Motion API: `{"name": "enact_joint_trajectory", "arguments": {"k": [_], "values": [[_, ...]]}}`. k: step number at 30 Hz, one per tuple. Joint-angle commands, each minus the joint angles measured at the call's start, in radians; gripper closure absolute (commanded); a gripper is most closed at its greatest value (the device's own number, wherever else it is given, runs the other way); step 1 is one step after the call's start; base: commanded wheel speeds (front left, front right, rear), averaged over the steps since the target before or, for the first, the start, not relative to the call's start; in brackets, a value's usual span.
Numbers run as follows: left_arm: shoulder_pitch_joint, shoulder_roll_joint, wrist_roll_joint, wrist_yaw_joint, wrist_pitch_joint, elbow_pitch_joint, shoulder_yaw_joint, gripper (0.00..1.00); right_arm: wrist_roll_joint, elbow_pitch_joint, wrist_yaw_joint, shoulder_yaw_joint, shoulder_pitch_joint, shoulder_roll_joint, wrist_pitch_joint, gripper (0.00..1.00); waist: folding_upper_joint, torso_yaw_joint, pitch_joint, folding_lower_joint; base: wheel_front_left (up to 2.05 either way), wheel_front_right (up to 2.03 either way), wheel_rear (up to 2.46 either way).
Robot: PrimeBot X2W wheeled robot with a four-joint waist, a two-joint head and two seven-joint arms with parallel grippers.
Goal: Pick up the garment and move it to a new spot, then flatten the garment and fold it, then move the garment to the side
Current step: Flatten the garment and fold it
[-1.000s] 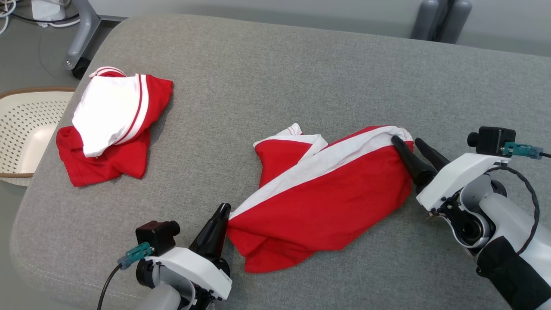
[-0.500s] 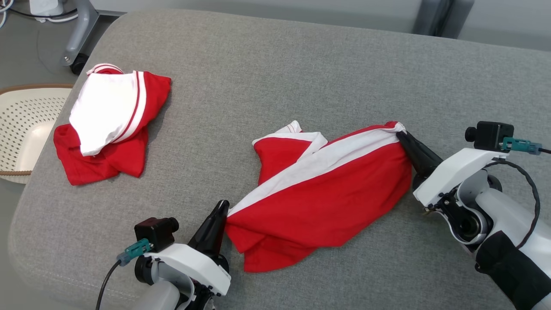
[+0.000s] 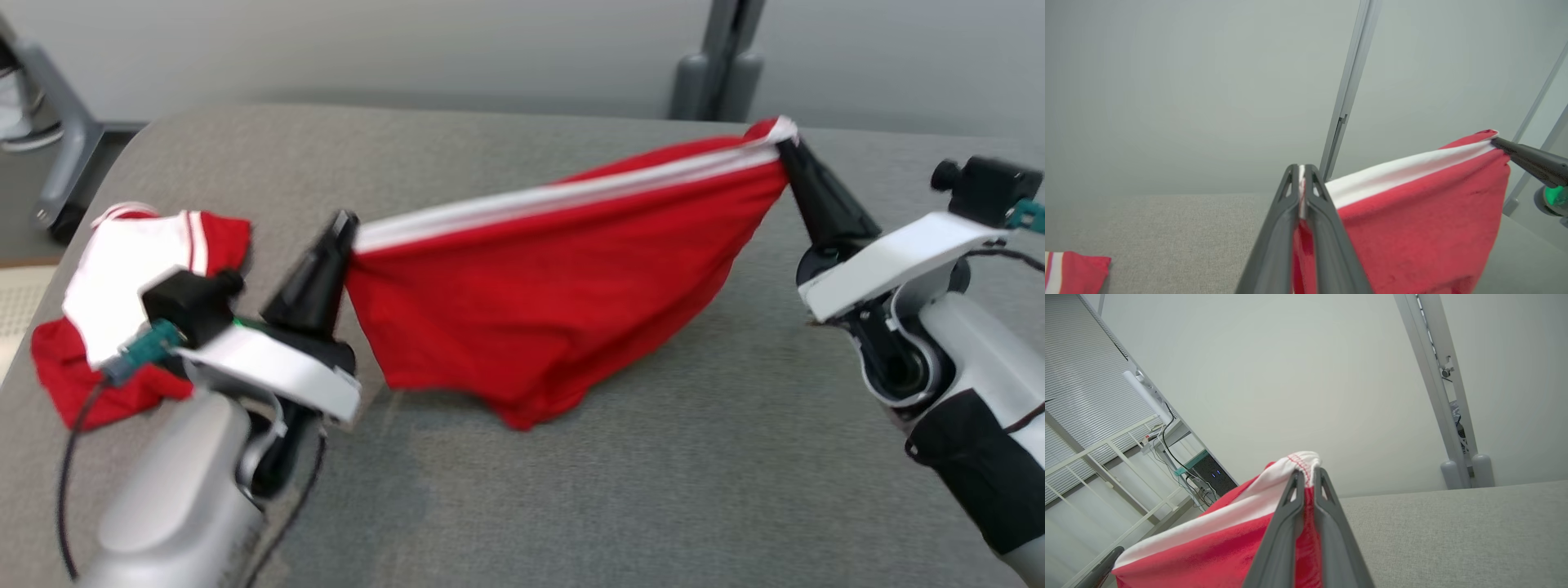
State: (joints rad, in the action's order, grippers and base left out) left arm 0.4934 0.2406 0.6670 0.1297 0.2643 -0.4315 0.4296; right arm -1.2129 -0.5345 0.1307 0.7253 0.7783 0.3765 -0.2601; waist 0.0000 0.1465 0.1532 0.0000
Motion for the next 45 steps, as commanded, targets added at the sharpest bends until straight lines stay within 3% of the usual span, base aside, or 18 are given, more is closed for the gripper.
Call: {"name": "enact_joint_trajectory", "arguments": {"k": [1, 10, 14, 20, 23, 26, 31, 34, 37, 45], "values": [[0.032, 0.021, -0.005, 0.001, 0.0, 0.006, -0.006, 1.0, 0.021, 0.013, 0.0, -0.023, 0.003, 0.004, -0.007, 1.0, 0.0, -0.061, -0.057, 0.0, 0.0, 0.0, 0.0], [0.234, 0.136, -0.032, -0.007, -0.029, 0.02, -0.071, 1.0, 0.072, 0.093, 0.0, -0.077, 0.08, 0.022, 0.003, 1.0, 0.0, -0.189, -0.098, 0.0, 0.0, 0.0, 0.0], [0.333, 0.156, -0.057, -0.01, -0.079, 0.012, -0.055, 1.0, 0.089, 0.059, 0.0, -0.086, 0.166, 0.027, 0.031, 1.0, 0.0, -0.215, -0.026, 0.0, 0.0, 0.0, 0.0], [0.52, 0.127, -0.114, -0.016, -0.12, -0.072, -0.013, 1.0, 0.169, -0.09, 0.0, -0.097, 0.34, -0.038, 0.032, 1.0, 0.0, -0.225, 0.149, 0.0, 0.0, 0.0, 0.0], [0.644, 0.116, -0.156, -0.021, -0.084, -0.137, -0.005, 1.0, 0.235, -0.169, 0.0, -0.122, 0.459, -0.074, 0.006, 1.0, 0.0, -0.222, 0.225, 0.0, 0.0, 0.0, 0.0], [0.768, 0.115, -0.207, -0.042, -0.029, -0.178, -0.014, 1.0, 0.315, -0.211, 0.0, -0.219, 0.58, -0.092, -0.007, 1.0, 0.0, -0.212, 0.273, 0.0, 0.0, 0.0, 0.0], [0.897, 0.114, -0.267, -0.05, 0.0, -0.207, -0.039, 1.0, 0.514, -0.123, -0.004, -0.462, 0.628, -0.133, -0.007, 1.0, 0.0, -0.186, 0.3, 0.0, 0.0, 0.0, 0.0], [0.894, 0.103, -0.279, -0.046, 0.001, -0.181, -0.062, 1.0, 0.566, -0.094, -0.004, -0.518, 0.594, -0.16, -0.007, 1.0, 0.0, -0.176, 0.296, 0.0, 0.0, 0.0, 0.0], [0.79, 0.067, -0.28, -0.037, -0.001, -0.156, -0.087, 1.0, 0.612, -0.081, -0.003, -0.514, 0.484, -0.182, -0.007, 1.0, 0.0, -0.167, 0.285, 0.0, 0.0, 0.0, 0.0], [0.294, -0.062, -0.261, -0.026, 0.0, -0.112, -0.24, 1.0, 0.598, -0.083, -0.003, -0.465, 0.08, -0.18, -0.008, 1.0, 0.0, -0.151, 0.203, 0.0, 0.0, 0.0, 0.0]]}}
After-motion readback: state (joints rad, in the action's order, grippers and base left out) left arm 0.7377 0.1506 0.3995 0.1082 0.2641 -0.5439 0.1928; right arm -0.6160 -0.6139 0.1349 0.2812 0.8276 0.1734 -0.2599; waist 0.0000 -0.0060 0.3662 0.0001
